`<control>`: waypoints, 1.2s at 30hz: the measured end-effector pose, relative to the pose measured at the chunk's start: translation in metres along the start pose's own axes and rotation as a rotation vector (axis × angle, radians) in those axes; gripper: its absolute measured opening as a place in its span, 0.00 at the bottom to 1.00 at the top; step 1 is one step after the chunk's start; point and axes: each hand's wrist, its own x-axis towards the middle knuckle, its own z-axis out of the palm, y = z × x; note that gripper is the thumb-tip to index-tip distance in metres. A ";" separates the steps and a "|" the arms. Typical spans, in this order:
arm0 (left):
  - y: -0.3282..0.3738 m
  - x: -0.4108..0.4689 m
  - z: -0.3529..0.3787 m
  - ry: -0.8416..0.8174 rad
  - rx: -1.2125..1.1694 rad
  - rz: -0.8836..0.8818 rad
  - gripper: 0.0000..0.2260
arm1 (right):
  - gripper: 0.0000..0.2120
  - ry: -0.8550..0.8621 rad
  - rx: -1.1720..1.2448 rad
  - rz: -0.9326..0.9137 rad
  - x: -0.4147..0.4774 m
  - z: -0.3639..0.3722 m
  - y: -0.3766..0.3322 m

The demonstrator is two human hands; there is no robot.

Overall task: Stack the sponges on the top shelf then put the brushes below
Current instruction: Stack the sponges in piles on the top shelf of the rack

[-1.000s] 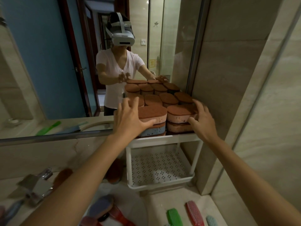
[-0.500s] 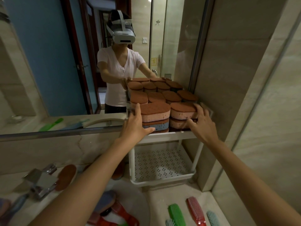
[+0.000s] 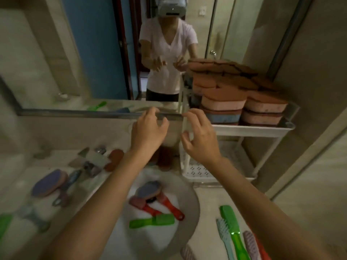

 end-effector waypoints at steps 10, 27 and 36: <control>-0.242 -0.052 -0.028 -0.173 0.155 -0.559 0.12 | 0.19 -0.770 0.225 0.071 -0.065 0.203 -0.114; -0.452 -0.001 -0.049 -0.393 0.425 -0.468 0.37 | 0.13 -0.922 0.154 0.932 -0.068 0.350 -0.133; -0.450 0.009 -0.059 -0.250 0.380 -0.525 0.34 | 0.11 -0.502 0.793 1.554 -0.038 0.377 -0.092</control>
